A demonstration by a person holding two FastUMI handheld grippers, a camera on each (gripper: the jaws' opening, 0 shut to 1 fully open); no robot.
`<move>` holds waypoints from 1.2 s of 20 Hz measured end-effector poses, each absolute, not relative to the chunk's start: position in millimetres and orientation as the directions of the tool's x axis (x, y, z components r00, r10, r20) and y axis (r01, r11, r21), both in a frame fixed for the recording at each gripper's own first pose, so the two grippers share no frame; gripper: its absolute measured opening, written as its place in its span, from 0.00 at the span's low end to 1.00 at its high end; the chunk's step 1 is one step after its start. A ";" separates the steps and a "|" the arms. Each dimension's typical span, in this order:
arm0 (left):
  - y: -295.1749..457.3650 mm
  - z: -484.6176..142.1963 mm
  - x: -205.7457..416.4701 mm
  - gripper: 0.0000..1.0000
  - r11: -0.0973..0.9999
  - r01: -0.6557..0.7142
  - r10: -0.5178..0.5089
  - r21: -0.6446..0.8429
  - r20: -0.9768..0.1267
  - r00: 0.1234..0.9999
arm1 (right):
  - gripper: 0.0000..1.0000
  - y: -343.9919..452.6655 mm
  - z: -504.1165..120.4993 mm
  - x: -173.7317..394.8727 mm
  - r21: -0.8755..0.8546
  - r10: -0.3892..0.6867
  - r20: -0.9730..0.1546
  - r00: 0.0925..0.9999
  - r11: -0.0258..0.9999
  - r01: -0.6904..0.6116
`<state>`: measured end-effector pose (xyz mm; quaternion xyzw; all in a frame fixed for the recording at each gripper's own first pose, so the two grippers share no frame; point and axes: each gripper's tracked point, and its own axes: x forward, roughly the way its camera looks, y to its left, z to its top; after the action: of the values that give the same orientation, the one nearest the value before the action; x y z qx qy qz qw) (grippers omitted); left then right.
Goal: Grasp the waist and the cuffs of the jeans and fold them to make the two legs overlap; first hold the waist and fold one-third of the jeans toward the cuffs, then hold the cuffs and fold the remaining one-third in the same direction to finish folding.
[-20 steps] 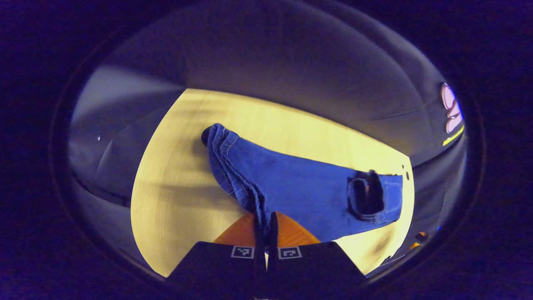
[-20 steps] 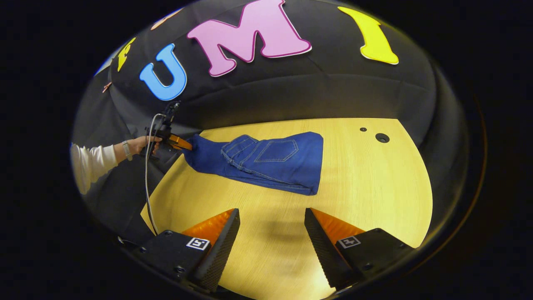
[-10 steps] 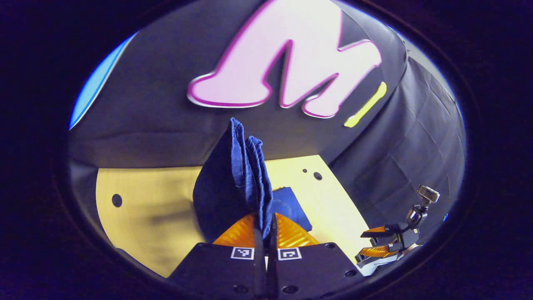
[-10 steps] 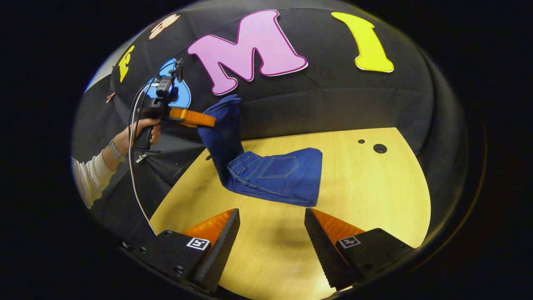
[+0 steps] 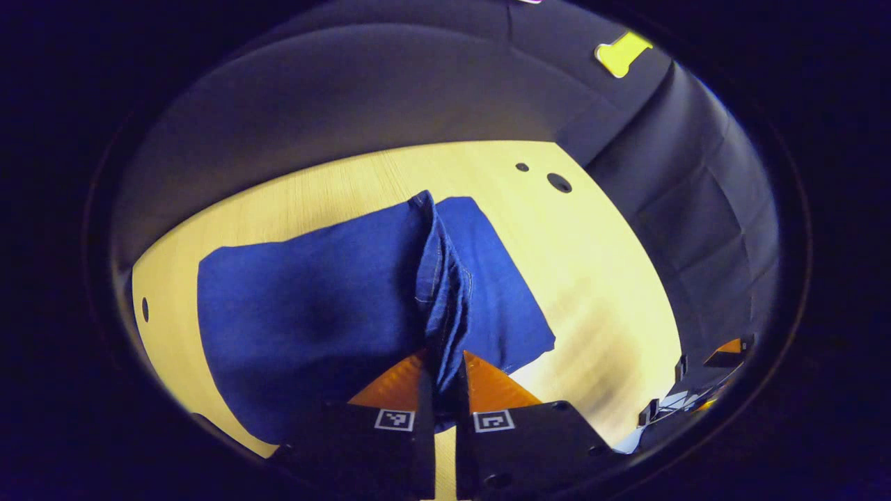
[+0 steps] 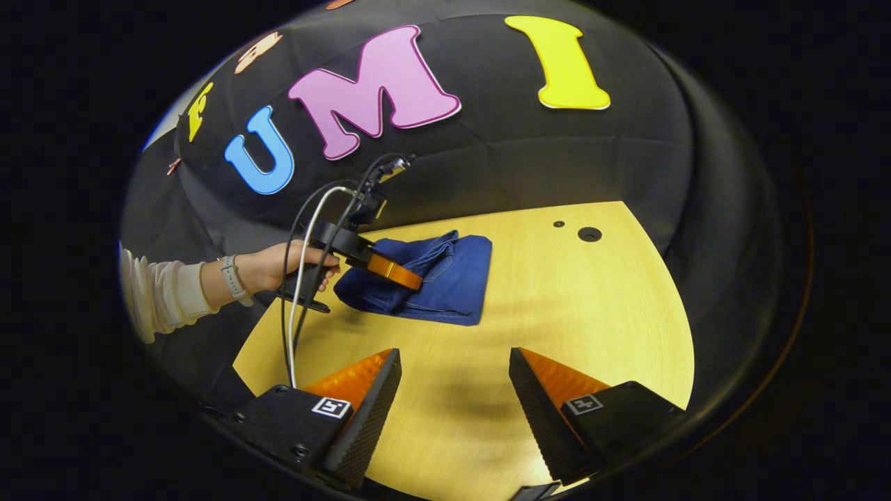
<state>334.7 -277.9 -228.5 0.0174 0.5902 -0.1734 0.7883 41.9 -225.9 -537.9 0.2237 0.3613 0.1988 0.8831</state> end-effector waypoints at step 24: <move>-210.7 125.2 2.2 0.97 0.996 0.067 -0.076 -0.050 -0.201 0.977 | 0.97 -223.1 -271.8 -82.2 0.192 0.178 -0.108 0.978 0.969 -0.156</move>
<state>2.2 -210.7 125.2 -0.0215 0.1020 -0.0360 0.9939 -82.2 -223.1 -271.8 0.0915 0.0624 0.0843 0.9903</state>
